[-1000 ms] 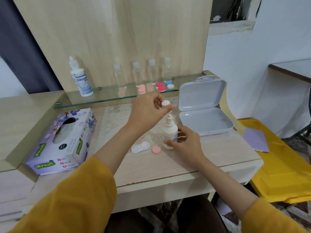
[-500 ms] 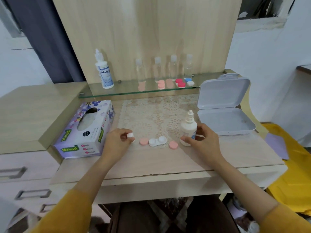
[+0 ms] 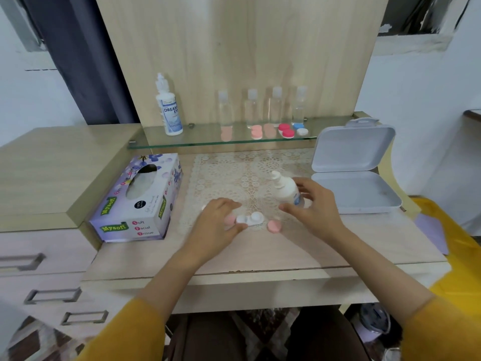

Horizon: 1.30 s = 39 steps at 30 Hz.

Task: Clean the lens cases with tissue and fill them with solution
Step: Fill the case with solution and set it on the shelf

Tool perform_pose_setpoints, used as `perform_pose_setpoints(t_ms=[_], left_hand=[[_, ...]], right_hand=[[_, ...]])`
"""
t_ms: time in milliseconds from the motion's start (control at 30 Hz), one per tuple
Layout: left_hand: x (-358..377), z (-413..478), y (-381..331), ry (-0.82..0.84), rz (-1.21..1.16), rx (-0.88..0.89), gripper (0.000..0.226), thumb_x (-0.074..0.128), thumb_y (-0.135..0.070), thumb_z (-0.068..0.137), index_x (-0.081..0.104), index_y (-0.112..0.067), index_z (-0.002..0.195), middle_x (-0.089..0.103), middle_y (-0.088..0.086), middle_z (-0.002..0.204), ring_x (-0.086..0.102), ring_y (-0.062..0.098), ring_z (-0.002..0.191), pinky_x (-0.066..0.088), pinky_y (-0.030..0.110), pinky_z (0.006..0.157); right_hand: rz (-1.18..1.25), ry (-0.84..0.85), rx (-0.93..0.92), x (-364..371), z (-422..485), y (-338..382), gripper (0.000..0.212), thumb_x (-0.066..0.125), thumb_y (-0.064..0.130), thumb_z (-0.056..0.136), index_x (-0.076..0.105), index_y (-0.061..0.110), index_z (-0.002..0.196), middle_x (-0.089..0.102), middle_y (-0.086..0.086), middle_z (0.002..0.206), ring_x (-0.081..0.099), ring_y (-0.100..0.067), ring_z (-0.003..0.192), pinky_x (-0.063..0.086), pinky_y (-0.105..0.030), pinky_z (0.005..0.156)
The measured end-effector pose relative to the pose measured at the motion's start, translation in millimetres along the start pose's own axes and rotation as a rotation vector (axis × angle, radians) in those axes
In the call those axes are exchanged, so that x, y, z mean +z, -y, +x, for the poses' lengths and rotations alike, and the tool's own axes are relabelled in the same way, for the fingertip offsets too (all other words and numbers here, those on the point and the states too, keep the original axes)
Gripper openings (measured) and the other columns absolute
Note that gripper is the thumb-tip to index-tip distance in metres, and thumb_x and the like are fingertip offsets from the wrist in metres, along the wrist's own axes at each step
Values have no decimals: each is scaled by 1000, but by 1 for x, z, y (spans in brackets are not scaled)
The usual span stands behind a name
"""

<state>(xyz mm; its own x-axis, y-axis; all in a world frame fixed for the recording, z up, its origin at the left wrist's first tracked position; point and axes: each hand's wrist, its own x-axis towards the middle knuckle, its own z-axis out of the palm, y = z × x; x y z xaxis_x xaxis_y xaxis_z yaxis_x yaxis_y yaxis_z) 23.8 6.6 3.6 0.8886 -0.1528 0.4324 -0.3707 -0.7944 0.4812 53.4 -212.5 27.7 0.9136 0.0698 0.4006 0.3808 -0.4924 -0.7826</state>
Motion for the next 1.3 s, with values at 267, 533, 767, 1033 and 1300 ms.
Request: perform_pose_setpoints(t_ms=[267, 533, 767, 1033, 1300], left_hand=[[18, 4, 10, 26, -138, -108, 22, 73, -19, 76, 69, -10, 96, 64, 2, 104, 55, 17, 99, 42, 30, 90], [18, 2, 13, -14, -215, -139, 22, 77, -19, 72, 72, -12, 93, 66, 0, 102, 58, 14, 97, 44, 24, 87], [15, 1, 10, -20, -236, -156, 23, 76, -19, 73, 72, -11, 94, 66, -1, 104, 58, 13, 97, 45, 26, 87], [16, 1, 12, 5, -244, -183, 28, 74, -21, 75, 71, -13, 101, 64, -1, 111, 56, 12, 103, 42, 18, 88], [16, 1, 11, 9, -256, -175, 27, 74, -21, 76, 71, -13, 102, 64, 0, 112, 56, 12, 104, 43, 17, 88]], right_hand=[[-450, 197, -343, 15, 17, -10, 48, 73, 7, 68, 63, 11, 115, 61, -7, 107, 49, -30, 97, 28, -25, 76], [-690, 153, -639, 17, 31, -6, 58, 83, 0, 39, 71, 17, 93, 65, -2, 85, 59, -31, 76, 43, -36, 64], [-767, 147, -722, 13, 40, 3, 60, 86, 0, 33, 73, 17, 90, 66, -2, 82, 61, -32, 75, 49, -45, 68], [-837, 131, -817, 15, 44, 9, 58, 90, 11, 31, 73, 19, 86, 66, 1, 80, 61, -29, 72, 49, -42, 65], [-855, 101, -849, 16, 45, 9, 57, 91, 14, 28, 74, 21, 81, 66, 2, 76, 61, -27, 70, 48, -41, 67]])
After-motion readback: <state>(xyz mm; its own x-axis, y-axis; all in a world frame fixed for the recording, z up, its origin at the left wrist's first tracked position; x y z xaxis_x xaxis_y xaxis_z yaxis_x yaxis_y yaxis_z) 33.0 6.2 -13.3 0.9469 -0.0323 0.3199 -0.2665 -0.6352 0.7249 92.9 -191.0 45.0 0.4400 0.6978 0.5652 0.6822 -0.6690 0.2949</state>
